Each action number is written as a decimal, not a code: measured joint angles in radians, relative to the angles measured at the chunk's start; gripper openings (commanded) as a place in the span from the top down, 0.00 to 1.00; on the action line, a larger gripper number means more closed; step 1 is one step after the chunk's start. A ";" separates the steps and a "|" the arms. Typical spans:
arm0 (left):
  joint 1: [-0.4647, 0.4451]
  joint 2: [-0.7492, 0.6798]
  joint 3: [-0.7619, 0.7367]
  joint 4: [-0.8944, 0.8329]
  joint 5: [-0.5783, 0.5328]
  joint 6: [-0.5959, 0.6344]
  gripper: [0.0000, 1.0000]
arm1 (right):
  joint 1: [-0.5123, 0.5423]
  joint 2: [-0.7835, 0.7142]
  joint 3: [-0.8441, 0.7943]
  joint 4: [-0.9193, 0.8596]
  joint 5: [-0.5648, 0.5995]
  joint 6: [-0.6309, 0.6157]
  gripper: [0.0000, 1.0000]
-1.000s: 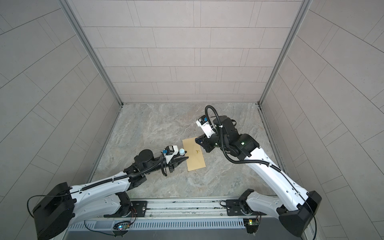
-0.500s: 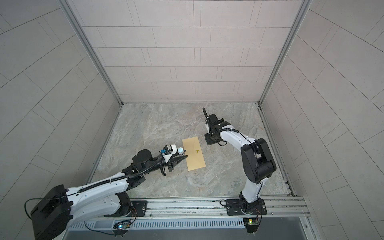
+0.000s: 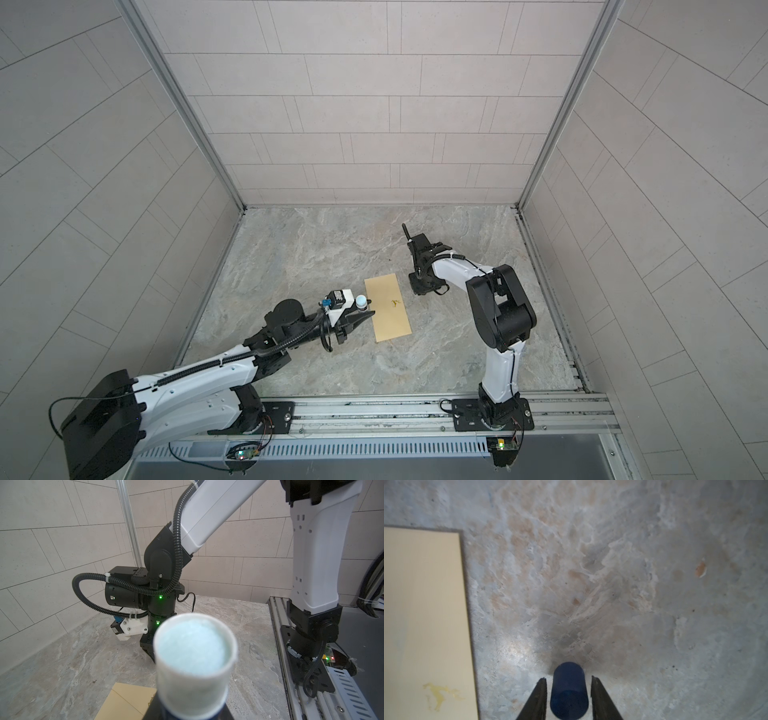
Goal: Place the letter into the envelope and seal it
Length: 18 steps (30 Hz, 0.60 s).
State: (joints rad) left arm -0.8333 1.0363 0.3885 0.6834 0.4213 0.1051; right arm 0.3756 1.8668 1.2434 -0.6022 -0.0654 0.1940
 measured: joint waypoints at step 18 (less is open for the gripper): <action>0.000 0.000 0.000 -0.013 0.000 0.009 1.00 | -0.001 -0.330 -0.022 -0.048 -0.118 -0.031 0.34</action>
State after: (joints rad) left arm -0.8333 1.0363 0.3885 0.6701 0.4213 0.1139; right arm 0.3748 1.5368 1.2217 -0.6498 -0.1833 0.1631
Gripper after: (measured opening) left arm 0.259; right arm 0.639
